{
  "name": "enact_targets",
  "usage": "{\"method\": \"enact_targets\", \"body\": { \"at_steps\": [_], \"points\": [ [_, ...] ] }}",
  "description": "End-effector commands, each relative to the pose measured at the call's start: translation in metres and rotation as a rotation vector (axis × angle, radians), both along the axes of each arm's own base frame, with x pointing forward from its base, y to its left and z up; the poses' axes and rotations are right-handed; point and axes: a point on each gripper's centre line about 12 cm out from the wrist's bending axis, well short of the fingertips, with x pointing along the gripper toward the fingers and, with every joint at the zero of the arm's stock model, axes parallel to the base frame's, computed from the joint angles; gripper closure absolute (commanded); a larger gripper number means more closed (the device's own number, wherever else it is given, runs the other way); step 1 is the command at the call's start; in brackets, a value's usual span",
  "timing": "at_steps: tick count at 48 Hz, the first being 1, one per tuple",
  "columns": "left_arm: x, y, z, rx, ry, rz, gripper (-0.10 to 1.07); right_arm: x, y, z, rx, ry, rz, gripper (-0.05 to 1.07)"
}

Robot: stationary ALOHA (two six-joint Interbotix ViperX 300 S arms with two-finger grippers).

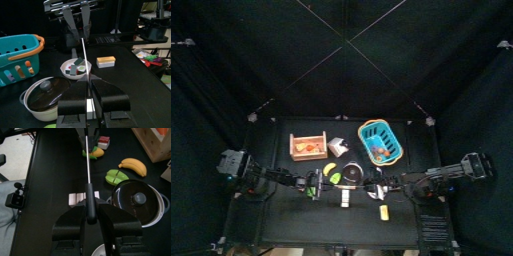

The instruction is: Regrasp cleaver

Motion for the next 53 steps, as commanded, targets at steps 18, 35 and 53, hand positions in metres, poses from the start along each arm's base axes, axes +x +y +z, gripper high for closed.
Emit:
{"method": "enact_targets", "body": {
  "at_steps": [18,35,53],
  "points": [
    [0.01,0.002,0.015,-0.007,-0.055,0.009,0.54,0.003,0.0,0.005,0.032,-0.004,-0.02,0.55],
    [0.01,0.002,0.009,-0.007,-0.036,0.01,0.54,0.005,0.002,0.002,0.014,-0.032,0.011,0.55],
    [0.016,0.003,-0.005,-0.01,0.001,0.025,0.54,0.007,0.001,-0.014,0.007,0.016,0.009,0.55]
  ]
}}
